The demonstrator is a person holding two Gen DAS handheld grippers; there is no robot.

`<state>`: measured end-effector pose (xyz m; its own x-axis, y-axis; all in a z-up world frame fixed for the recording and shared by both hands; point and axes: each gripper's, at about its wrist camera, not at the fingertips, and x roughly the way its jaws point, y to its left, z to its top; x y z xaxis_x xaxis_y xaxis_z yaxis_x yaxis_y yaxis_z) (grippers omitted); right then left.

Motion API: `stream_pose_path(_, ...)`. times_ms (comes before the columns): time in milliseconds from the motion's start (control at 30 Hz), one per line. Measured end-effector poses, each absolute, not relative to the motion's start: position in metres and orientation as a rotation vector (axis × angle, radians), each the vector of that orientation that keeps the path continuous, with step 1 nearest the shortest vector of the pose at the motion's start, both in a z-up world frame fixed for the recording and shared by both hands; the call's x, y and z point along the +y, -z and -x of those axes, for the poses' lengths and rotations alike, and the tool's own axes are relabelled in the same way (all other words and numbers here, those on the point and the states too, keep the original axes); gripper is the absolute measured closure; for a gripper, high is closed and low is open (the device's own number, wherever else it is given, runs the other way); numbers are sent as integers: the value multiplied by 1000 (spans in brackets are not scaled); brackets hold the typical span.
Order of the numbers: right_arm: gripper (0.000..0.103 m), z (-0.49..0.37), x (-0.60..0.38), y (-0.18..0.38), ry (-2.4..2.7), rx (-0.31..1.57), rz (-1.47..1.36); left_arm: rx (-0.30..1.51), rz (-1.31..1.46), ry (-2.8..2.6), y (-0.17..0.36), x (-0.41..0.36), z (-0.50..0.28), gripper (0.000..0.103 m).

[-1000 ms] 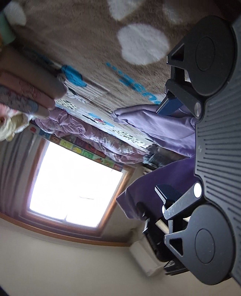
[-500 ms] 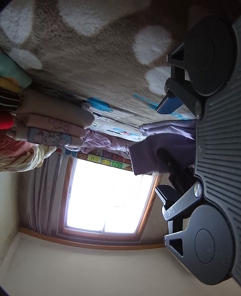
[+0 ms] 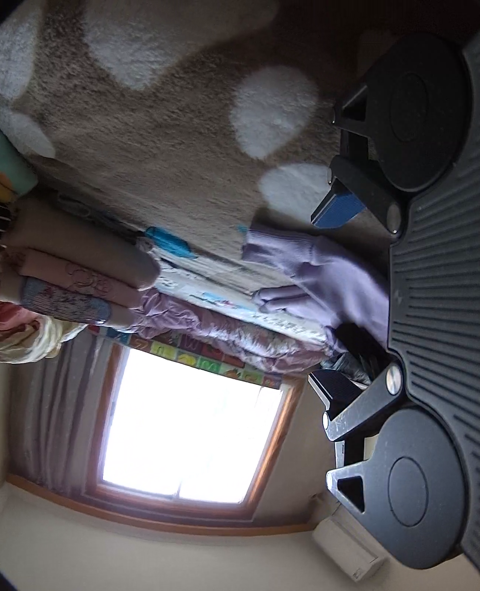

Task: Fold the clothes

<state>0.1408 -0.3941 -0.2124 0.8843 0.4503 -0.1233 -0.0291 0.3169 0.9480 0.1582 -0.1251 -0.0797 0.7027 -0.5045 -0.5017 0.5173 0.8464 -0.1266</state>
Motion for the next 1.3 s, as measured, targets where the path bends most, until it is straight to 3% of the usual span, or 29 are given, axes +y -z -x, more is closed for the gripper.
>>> stream_pose_path(200, 20, -150, -363, 200, -282, 476, -1030, 486, 167, 330, 58, -4, -116, 46)
stream_pose_path(333, 4, -157, -342, 193, -252, 523, -905, 510, 311, 139, 71, 65, -101, 46)
stream_pose_path(400, 4, -161, -335, 189, -231, 537, -874, 523, 397, 101, 77, 88, -95, 46)
stream_pose_path(467, 13, -165, -330, 185, -184, 546, -835, 526, 435, 102, 80, 96, -91, 46)
stream_pose_path(600, 22, -172, -328, 184, -155, 542, -820, 521, 391, 165, 85, 83, -85, 42)
stream_pose_path(700, 33, -175, -329, 186, -156, 543, -828, 502, 240, 201, 91, 69, -74, 41)
stream_pose_path(867, 75, -187, -326, 191, -166, 560, -820, 438, -147, 214, 111, 20, -57, 41)
stream_pose_path(967, 89, -190, -323, 189, -195, 550, -816, 399, -319, 206, 124, 1, -52, 41)
stream_pose_path(1233, 92, -191, -326, 151, -287, 436, -784, 380, -277, 183, 122, 12, -55, 44)
stream_pose_path(1300, 92, -192, -327, 142, -308, 419, -770, 392, -262, 175, 125, 14, -60, 58)
